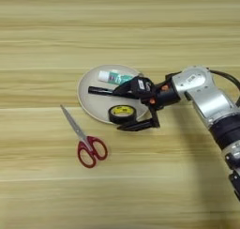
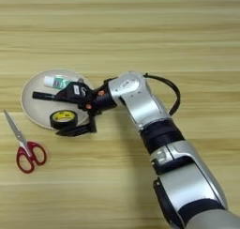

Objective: Move the objects on the table

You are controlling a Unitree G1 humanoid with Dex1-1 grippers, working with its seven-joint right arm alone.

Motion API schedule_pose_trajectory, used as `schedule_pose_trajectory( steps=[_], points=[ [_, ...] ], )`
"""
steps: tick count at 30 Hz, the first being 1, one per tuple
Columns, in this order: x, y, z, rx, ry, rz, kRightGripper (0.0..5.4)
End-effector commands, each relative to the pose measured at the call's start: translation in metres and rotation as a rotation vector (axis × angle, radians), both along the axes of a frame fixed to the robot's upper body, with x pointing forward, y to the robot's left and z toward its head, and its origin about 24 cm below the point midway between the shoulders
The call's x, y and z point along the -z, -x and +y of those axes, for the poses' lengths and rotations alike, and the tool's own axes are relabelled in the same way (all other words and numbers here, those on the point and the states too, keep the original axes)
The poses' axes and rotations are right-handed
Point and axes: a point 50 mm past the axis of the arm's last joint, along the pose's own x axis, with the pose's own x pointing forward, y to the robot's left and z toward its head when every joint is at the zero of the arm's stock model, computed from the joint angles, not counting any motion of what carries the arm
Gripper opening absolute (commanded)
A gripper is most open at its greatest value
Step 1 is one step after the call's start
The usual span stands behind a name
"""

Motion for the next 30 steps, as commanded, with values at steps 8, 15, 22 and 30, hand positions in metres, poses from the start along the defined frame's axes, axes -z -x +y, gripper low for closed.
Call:
schedule_pose_trajectory(
  steps=[8,15,22,30],
  points=[
    [-0.039,0.001,0.006,-0.031,-0.118,-0.158,5.36],
    [-0.039,0.013,0.010,-0.071,-0.135,-0.163,5.36],
    [-0.038,0.025,0.013,-0.115,-0.130,-0.171,5.36],
    [-0.042,0.032,0.020,-0.161,-0.112,-0.199,5.36]
  ],
)
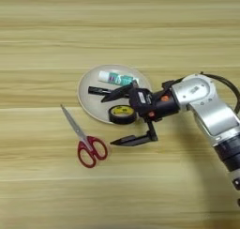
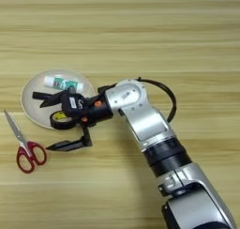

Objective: Move the objects on the table

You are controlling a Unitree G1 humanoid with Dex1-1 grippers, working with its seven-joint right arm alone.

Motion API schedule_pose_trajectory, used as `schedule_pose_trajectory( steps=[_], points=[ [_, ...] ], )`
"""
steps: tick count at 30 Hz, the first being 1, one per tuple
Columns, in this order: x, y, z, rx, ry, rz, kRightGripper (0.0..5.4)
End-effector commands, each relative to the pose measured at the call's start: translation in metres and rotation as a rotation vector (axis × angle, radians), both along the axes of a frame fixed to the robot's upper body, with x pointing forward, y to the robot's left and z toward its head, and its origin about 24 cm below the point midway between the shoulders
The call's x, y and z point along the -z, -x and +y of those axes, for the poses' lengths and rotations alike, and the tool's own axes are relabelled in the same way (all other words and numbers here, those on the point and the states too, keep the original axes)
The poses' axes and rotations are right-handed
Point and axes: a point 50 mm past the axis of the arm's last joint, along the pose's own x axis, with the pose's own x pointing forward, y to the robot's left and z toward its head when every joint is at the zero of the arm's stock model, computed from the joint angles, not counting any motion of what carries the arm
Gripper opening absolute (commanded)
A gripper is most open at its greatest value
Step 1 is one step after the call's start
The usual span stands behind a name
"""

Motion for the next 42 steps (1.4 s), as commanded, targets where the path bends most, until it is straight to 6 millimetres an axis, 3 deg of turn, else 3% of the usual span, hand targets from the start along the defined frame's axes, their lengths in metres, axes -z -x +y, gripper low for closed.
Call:
schedule_pose_trajectory(
  steps=[1,15,33,42],
  points=[
    [-0.028,-0.004,0.006,-0.005,-0.020,-0.134,5.36],
    [-0.019,0.007,0.009,-0.014,0.003,-0.125,5.36],
    [-0.025,0.003,0.040,0.019,-0.019,-0.201,5.36],
    [-0.020,0.003,0.046,0.008,0.001,-0.209,5.36]
  ],
)
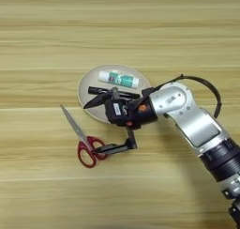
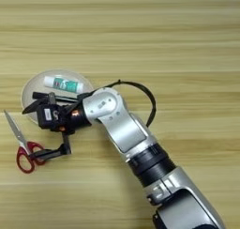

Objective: Move the objects on the table

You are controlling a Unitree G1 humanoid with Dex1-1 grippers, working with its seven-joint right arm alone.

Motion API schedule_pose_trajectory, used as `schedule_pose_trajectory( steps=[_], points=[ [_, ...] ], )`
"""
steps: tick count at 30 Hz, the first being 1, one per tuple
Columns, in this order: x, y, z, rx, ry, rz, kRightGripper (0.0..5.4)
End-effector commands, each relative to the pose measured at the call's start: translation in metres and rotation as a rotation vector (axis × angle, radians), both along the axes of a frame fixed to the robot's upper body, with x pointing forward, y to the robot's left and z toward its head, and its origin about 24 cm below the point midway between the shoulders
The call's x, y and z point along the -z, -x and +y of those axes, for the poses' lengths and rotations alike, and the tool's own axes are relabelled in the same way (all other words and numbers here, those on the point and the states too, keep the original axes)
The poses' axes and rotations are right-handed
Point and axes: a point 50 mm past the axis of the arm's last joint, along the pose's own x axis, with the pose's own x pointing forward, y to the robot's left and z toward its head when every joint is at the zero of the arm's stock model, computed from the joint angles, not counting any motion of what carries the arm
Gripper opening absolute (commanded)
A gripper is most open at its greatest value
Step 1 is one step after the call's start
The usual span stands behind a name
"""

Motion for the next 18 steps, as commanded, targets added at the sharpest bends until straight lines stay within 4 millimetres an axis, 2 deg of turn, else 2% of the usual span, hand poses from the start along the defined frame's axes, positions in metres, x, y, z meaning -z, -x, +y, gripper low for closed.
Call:
schedule_pose_trajectory(
  steps=[1,18],
  points=[
    [-0.027,-0.010,0.010,-0.008,-0.026,-0.146,5.36],
    [-0.014,-0.012,0.024,-0.032,0.065,-0.217,5.36]
  ],
)
